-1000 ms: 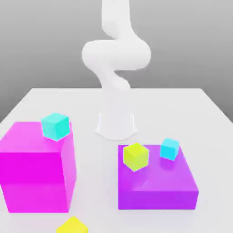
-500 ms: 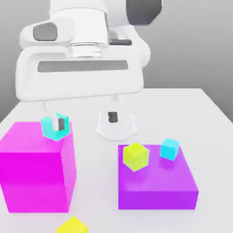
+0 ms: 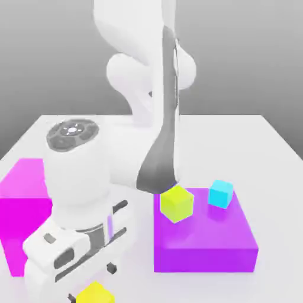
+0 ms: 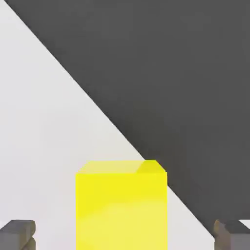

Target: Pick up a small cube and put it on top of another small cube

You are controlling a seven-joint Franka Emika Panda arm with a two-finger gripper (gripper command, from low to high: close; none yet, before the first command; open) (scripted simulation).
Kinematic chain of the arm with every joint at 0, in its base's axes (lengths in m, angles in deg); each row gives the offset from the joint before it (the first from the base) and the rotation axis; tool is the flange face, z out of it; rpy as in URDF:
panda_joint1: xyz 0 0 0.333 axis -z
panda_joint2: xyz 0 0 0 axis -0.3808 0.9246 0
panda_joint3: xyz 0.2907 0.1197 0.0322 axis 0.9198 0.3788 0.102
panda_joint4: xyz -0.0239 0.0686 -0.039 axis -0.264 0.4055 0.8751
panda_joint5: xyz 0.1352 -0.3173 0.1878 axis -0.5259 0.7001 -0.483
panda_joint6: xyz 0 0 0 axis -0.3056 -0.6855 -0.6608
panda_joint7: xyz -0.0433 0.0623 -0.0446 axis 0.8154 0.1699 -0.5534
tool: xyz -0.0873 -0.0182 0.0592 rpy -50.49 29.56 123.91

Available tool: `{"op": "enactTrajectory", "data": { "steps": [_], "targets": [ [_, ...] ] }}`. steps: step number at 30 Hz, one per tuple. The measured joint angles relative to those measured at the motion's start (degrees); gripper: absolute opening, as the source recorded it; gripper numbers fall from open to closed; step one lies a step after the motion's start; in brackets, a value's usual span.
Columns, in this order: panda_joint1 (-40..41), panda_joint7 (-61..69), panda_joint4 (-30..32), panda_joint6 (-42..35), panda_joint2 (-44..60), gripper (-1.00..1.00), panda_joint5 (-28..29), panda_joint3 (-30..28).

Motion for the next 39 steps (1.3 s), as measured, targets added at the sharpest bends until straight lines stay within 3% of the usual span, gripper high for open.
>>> {"op": "enactTrajectory", "data": {
  "steps": [1,8,13,24,36,39],
  "targets": [
    [0.4,0.4,-0.3,1.0,1.4,-1.00,-0.5,0.5],
    [0.4,0.4,-0.3,0.9,1.3,-1.00,-0.4,0.5],
    [-1.4,-3.0,1.7,-6.2,-7.8,-1.00,2.9,-2.3],
    [-0.1,-27.0,7.2,-22.8,-30.1,-1.00,8.7,-6.4],
    [9.8,-55.4,13.4,-40.2,-54.6,-1.00,17.5,-2.1],
    [11.6,-58.7,16.4,-38.7,-56.2,-1.00,18.5,-1.6]
  ]
}}
